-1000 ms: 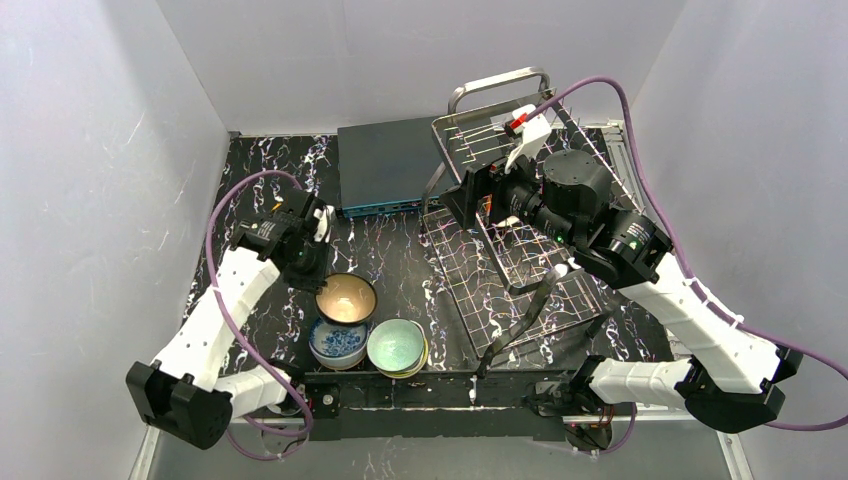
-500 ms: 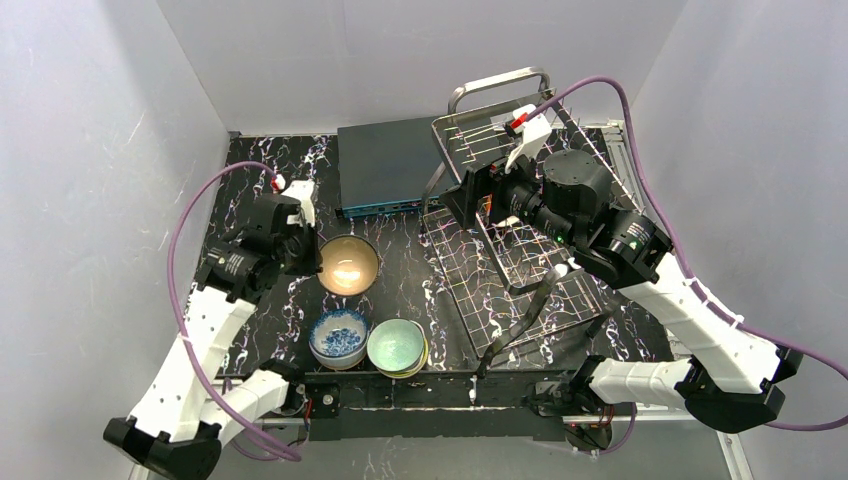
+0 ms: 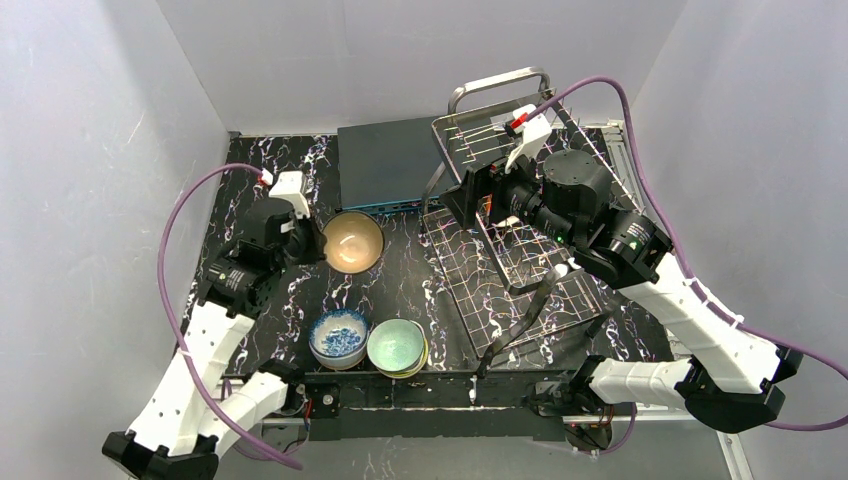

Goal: Load the bowls into the dish rack
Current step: Place the bowl in the dish rack.

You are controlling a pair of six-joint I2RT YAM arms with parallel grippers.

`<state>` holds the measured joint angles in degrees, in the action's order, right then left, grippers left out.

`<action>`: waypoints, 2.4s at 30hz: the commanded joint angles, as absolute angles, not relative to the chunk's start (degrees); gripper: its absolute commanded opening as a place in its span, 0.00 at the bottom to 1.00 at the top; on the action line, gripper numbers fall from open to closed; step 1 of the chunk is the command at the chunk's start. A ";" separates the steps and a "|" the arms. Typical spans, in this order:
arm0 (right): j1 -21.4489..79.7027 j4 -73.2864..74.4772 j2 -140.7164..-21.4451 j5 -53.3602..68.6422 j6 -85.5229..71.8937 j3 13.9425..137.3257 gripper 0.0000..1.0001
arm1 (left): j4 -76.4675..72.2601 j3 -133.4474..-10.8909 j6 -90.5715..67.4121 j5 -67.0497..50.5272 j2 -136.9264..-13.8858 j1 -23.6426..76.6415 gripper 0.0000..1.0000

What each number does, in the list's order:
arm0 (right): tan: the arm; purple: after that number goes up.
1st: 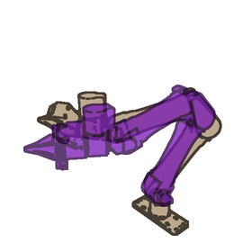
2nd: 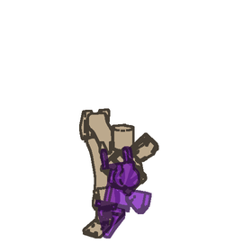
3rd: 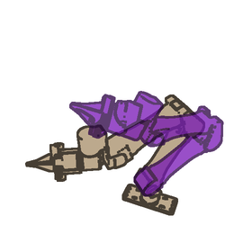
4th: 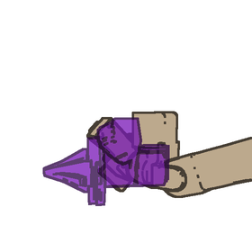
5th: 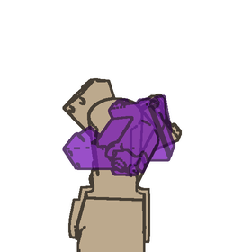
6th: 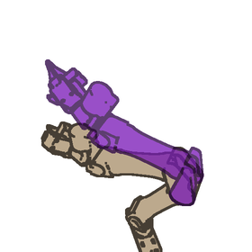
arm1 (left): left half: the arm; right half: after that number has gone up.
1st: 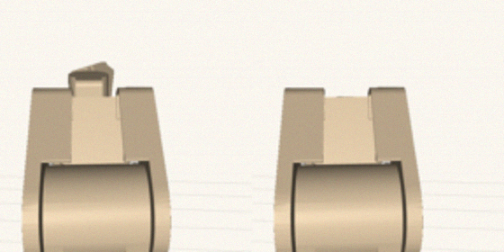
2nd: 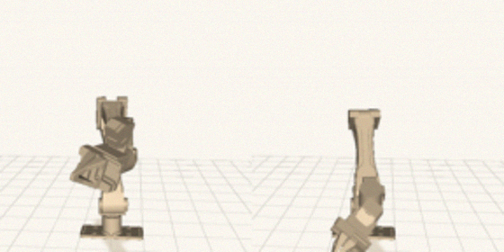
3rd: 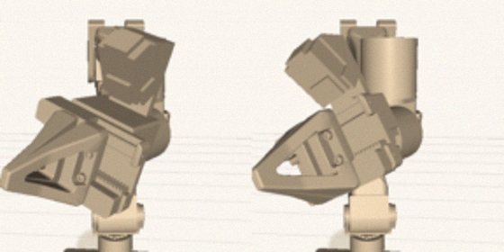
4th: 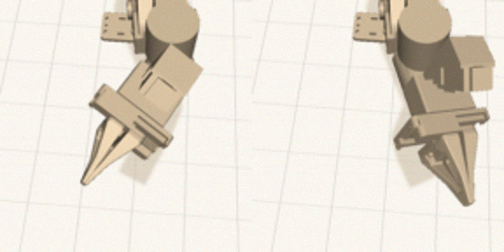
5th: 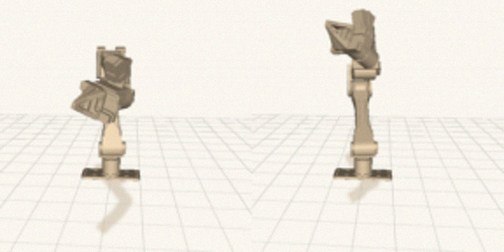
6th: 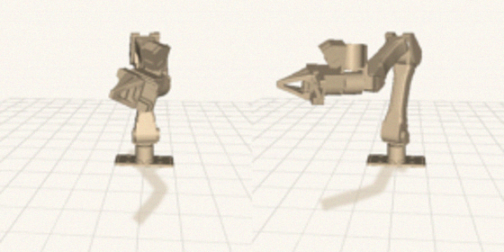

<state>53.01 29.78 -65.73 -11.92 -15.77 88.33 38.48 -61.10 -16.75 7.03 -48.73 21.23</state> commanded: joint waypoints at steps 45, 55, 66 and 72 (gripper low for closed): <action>53.22 28.73 -65.08 -15.29 -13.23 90.42 0.99 | -45.97 -48.57 31.85 34.88 -81.87 57.30 0.00; 53.18 29.16 -65.38 -15.56 -13.23 90.83 0.99 | -59.21 -43.72 38.37 31.73 -85.76 57.87 0.00; 53.21 29.57 -64.94 -16.07 -13.07 90.61 0.99 | -59.83 -44.94 43.69 31.11 -88.85 58.84 0.00; 53.23 29.62 -64.77 -16.32 -13.03 90.46 0.99 | -59.18 -46.21 47.05 32.34 -91.01 59.15 0.00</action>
